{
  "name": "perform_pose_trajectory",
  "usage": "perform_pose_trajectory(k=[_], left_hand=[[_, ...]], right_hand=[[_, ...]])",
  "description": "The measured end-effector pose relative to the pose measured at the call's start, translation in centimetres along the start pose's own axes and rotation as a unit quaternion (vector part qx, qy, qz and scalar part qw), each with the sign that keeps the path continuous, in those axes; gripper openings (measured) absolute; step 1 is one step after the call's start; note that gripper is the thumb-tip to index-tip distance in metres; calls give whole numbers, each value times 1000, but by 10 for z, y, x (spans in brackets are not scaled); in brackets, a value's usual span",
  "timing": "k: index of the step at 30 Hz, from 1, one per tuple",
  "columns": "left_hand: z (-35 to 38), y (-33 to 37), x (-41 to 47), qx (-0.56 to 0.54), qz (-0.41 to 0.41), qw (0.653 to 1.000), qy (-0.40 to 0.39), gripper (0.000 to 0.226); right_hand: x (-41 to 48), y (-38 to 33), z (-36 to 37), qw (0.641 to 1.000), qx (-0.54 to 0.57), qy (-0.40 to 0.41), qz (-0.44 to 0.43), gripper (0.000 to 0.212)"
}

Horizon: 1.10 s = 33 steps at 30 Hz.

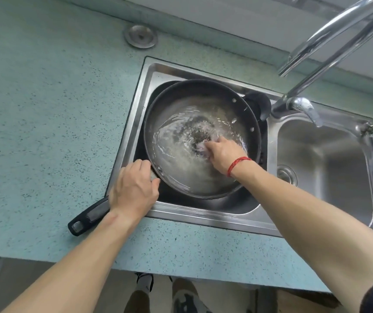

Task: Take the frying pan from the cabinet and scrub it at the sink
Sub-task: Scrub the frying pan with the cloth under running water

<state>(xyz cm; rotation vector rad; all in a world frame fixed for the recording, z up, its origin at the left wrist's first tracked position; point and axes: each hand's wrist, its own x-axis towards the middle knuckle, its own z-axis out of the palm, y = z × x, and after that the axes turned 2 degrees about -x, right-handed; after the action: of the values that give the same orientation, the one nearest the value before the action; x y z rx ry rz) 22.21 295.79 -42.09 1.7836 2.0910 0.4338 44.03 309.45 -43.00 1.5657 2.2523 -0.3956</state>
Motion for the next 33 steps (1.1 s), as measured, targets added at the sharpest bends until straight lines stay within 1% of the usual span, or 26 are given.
perform_pose_trajectory(k=[2,3,4,7,11,12,13,16,18,20,22,25,27,28,30,33], left_hand=[[-1,1,0,-2,-2,1000,-4,22],[-1,1,0,-4,-5,1000,-6,22],[-1,1,0,-5,-9,1000,-9,21],[-2,2,0,-7,-18,1000,-9,22],[-2,2,0,-7,-13,1000,0,21],[-2,2,0,-8,-14,1000,1,22],[-2,2,0,-10,-15,1000,2,22],[-1,2,1,-14,-14,1000,2,22],[-1,1,1,-11,-10,1000,-1,21],[-1,1,1,-9,-7,1000,1,23],[-1,2,1,-6,-8,1000,1,24],[0,1,1,-8,-6,1000,3,23],[0,0,0,-12,-10,1000,0,20],[0,0,0,-14,-10,1000,0,19],[0,0,0,-12,-8,1000,3,20],[0,0,1,-4,-5,1000,4,23]], right_hand=[[-8,-6,-1,1000,-8,-15,-7,16],[-12,-10,-1,999,-18,-35,-11,10],[-15,-15,-1,998,-26,-57,-19,9],[-19,-31,1,993,-24,-103,-48,16],[-18,-59,-7,985,55,-123,-108,13],[-17,-67,-10,983,90,-114,-114,8],[-15,-75,-12,981,125,-95,-112,11],[-4,-92,-21,968,225,-43,-100,28],[8,-101,-27,948,307,-13,-81,32],[25,-111,-30,924,379,34,-38,28],[43,-119,-32,896,435,84,22,27],[62,-125,-35,855,492,121,112,30],[68,-125,-37,839,509,136,136,28],[69,-125,-39,837,512,139,137,27],[66,-126,-38,845,502,128,128,24],[48,-125,-29,875,472,61,88,17]])
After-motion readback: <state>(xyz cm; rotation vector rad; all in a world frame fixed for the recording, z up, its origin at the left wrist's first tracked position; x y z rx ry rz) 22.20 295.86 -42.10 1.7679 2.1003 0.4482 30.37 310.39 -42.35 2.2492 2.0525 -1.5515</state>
